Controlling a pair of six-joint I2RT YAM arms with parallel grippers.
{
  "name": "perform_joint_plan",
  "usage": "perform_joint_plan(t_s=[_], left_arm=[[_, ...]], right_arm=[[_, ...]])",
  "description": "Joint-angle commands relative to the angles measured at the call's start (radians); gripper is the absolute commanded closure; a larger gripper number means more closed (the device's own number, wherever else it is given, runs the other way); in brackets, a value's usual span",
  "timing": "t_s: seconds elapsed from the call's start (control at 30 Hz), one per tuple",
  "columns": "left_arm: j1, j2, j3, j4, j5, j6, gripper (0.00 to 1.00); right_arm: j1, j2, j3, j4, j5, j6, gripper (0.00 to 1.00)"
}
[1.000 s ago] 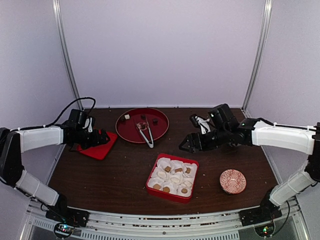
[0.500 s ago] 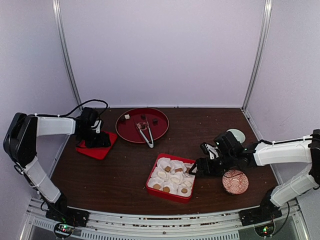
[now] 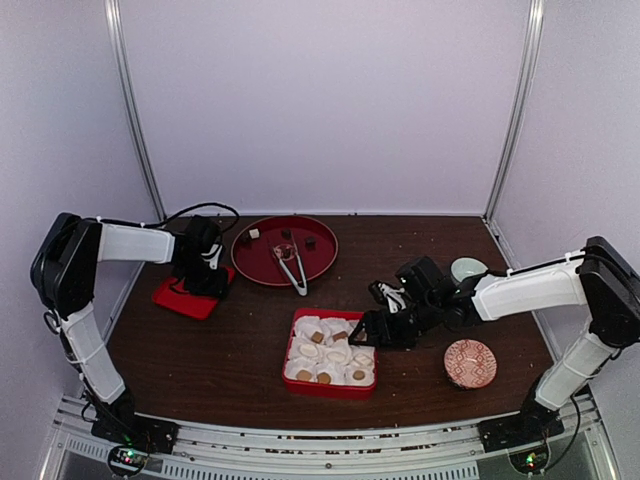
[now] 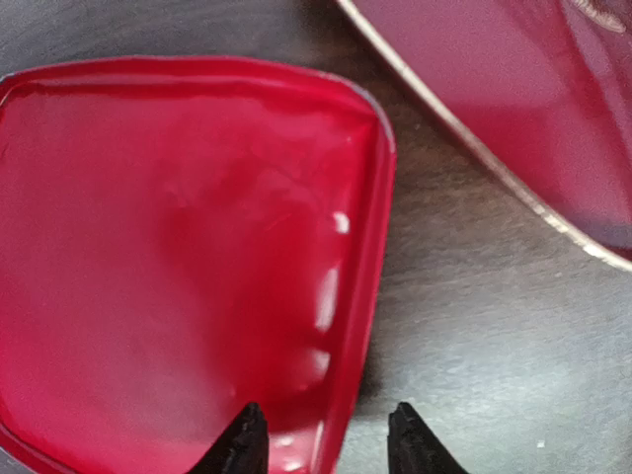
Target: Pack the chocolate
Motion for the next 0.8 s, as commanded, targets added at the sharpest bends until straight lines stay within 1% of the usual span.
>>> perform_joint_plan(t_s=[0.0, 0.2, 0.3, 0.43, 0.5, 0.63, 0.77], left_arm=[[-0.002, 0.041, 0.039, -0.028, -0.046, 0.031, 0.59], [-0.004, 0.073, 0.054, -0.048, -0.066, 0.042, 0.75], [-0.01, 0.078, 0.051, -0.06, -0.08, 0.047, 0.82], [-0.023, 0.081, 0.031, -0.064, -0.076, 0.041, 0.95], [-0.031, 0.081, 0.023, -0.078, -0.083, 0.035, 0.99], [-0.051, 0.032, -0.009, -0.105, -0.107, 0.015, 1.0], [-0.052, -0.104, -0.049, -0.108, -0.095, -0.012, 1.0]], right_arm=[[0.04, 0.041, 0.062, 0.072, -0.045, 0.012, 0.11], [0.054, 0.042, 0.068, 0.097, -0.055, 0.023, 0.11], [0.05, 0.0, 0.064, 0.053, -0.007, -0.017, 0.1], [0.024, -0.08, 0.052, -0.006, 0.052, -0.074, 0.09], [0.008, -0.127, 0.044, -0.031, 0.081, -0.101, 0.07], [-0.024, -0.235, 0.033, -0.073, 0.17, -0.157, 0.05], [-0.031, -0.318, 0.048, -0.114, 0.305, -0.214, 0.02]])
